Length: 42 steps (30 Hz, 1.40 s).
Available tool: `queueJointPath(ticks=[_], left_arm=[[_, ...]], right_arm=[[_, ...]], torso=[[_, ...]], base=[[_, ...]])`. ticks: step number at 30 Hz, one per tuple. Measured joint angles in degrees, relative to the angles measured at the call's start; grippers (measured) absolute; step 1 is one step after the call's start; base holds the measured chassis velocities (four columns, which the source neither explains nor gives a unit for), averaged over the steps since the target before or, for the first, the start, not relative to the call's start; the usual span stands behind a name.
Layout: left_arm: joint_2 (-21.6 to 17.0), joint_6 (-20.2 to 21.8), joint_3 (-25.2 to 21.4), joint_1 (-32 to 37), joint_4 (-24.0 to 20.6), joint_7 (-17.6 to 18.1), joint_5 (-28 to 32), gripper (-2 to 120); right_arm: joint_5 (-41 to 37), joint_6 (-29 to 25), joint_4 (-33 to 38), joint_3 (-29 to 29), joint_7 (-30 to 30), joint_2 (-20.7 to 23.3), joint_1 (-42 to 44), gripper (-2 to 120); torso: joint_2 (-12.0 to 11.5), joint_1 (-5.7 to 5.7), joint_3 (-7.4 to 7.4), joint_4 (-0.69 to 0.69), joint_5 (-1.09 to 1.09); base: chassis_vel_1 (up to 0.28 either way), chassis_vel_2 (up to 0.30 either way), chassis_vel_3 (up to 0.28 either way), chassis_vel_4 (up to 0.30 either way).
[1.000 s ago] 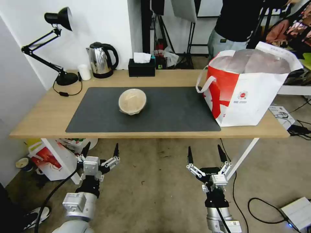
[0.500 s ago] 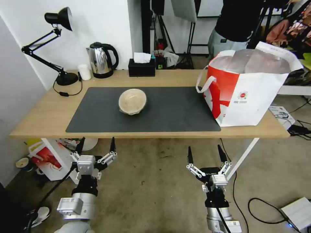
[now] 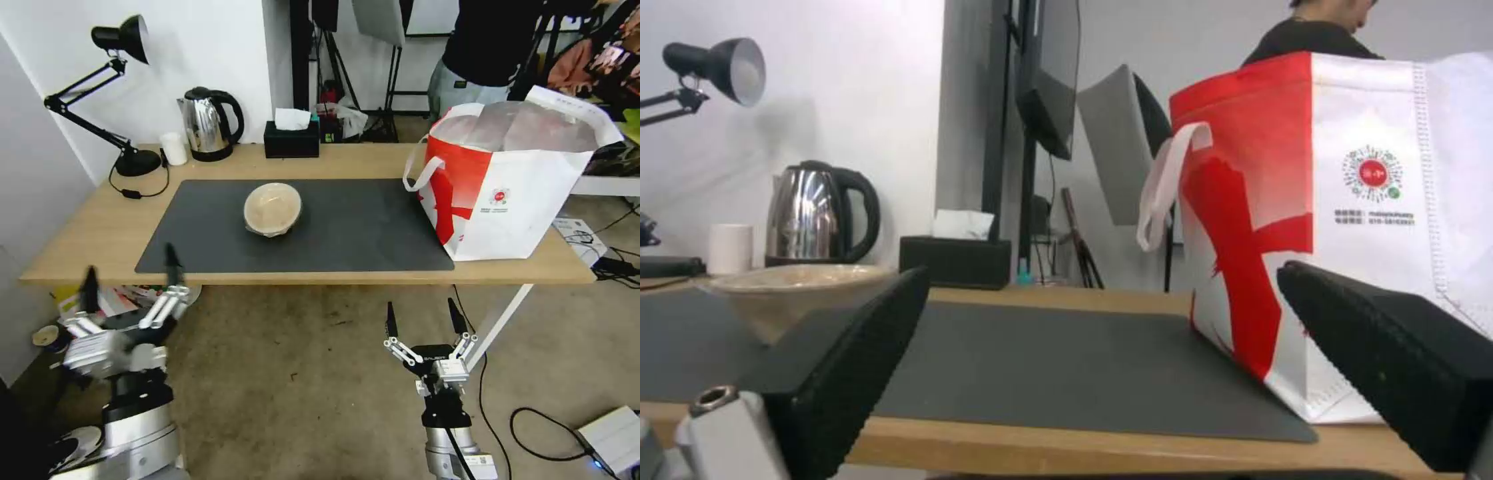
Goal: Pick up the trash from the table and place it into the takeout bag.
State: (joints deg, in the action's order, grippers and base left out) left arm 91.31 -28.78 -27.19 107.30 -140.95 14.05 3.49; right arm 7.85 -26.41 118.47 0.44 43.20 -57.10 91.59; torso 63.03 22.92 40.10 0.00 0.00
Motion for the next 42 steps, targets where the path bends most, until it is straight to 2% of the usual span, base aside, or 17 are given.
queueJointPath(ticks=[7, 11, 15, 19, 22, 28, 32, 42], left_arm=[[-0.72, 0.58, 0.04, -0.06, -0.57, 0.35, 2.37, 100], [-3.54, 4.68, 0.05, -0.50, -2.06, 0.91, 10.21, 100], [-5.19, 7.07, 0.05, -0.77, -2.35, 1.22, 14.73, 100], [-8.15, 11.38, 0.06, -1.26, -2.41, 1.83, 22.94, 100], [-8.99, 12.63, 0.05, -1.41, -2.40, 1.99, 25.28, 100], [-9.11, 12.86, 0.04, -1.44, -2.41, 2.01, 25.67, 100], [-10.41, 13.84, 0.02, -2.66, -2.40, 2.56, 29.00, 100], [-16.27, 18.19, -0.40, -8.59, -2.04, 4.81, 43.77, 100]], right_arm=[[0.00, 0.00, 0.00, 0.00, 0.00, 0.00, 0.00, 100], [0.00, 0.00, 0.00, 0.00, 0.00, 0.00, 0.00, 100], [0.00, 0.00, 0.00, 0.00, 0.00, 0.00, 0.00, 100], [0.00, 0.00, 0.00, 0.00, 0.00, 0.00, 0.00, 100], [0.01, 0.00, 0.00, 0.00, 0.00, 0.00, 0.00, 100], [0.01, 0.00, 0.00, 0.00, 0.00, 0.00, 0.00, 100], [0.00, 0.00, 0.00, 0.00, 0.00, 0.00, 0.00, 100], [0.01, 0.00, 0.00, 0.00, 0.00, 0.00, 0.00, 100]], torso=[[0.00, 0.00, 0.00, 0.01, 0.01], [0.00, 0.00, 0.00, 0.00, 0.00], [0.00, 0.00, 0.00, 0.00, 0.00], [-0.01, 0.00, 0.00, 0.00, 0.00], [-0.02, 0.00, 0.00, 0.00, -0.01], [-0.01, 0.00, 0.00, 0.00, 0.00], [-0.01, 0.00, 0.00, 0.01, 0.00], [-0.02, 0.00, 0.00, 0.00, 0.00]], base=[[0.000, 0.000, 0.000, 0.000], [0.000, 0.000, 0.000, 0.000], [0.000, 0.000, 0.000, 0.000], [0.000, 0.000, 0.000, 0.000], [0.000, 0.000, 0.000, 0.000], [0.000, 0.000, 0.000, 0.000], [0.000, 0.000, 0.000, 0.000], [0.000, 0.000, 0.000, 0.000]])
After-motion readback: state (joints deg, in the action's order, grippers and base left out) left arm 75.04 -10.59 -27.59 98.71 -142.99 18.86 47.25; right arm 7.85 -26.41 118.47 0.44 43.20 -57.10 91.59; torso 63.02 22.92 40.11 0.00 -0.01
